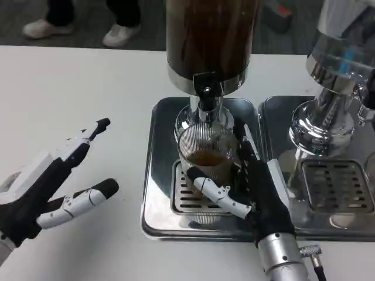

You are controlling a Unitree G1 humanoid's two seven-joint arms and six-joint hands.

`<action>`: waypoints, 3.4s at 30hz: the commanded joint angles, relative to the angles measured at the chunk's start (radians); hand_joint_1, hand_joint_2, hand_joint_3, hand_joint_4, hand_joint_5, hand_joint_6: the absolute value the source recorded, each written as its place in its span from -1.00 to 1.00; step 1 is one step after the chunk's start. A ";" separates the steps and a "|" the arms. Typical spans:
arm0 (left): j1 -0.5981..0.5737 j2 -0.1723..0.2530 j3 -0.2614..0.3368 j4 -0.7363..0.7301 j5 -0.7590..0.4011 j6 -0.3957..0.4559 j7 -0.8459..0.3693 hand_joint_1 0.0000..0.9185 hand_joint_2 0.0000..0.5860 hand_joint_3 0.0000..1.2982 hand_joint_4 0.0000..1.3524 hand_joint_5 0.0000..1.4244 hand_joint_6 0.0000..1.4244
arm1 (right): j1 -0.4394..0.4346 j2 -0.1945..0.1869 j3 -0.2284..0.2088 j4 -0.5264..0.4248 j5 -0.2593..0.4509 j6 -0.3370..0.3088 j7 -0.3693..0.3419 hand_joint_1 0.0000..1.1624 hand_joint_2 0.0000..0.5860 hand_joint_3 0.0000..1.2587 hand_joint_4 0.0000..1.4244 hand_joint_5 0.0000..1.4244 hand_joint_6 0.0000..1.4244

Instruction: Grasp the cup under the faucet to collect the drink, then remove the cup.

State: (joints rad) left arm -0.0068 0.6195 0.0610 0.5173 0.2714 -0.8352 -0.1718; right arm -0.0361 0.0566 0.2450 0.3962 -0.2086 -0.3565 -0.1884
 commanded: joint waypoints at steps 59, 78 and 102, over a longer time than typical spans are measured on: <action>-0.008 0.007 -0.014 0.004 -0.021 0.021 -0.007 -1.00 -0.45 -1.00 -1.00 -1.00 -1.00 | 0.047 0.068 0.009 -0.094 -0.116 -0.006 -0.273 0.73 -0.28 -0.43 -0.22 0.04 0.48; -0.032 0.002 -0.059 0.031 -0.016 0.010 -0.014 -1.00 -0.47 -1.00 -1.00 -1.00 -1.00 | 0.118 0.040 0.014 -0.224 -0.198 0.032 -0.316 0.73 -0.28 -0.40 -0.20 0.08 0.57; -0.048 0.007 -0.092 0.060 -0.011 -0.001 -0.012 -1.00 -0.45 -1.00 -1.00 -1.00 -1.00 | 0.217 -0.018 0.021 -0.361 -0.332 0.077 -0.314 0.73 -0.28 -0.37 -0.18 0.13 0.64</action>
State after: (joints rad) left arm -0.0453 0.6205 -0.0213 0.5698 0.2485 -0.8227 -0.1767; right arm 0.1818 0.0481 0.2507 0.1034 -0.4894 -0.2670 -0.4794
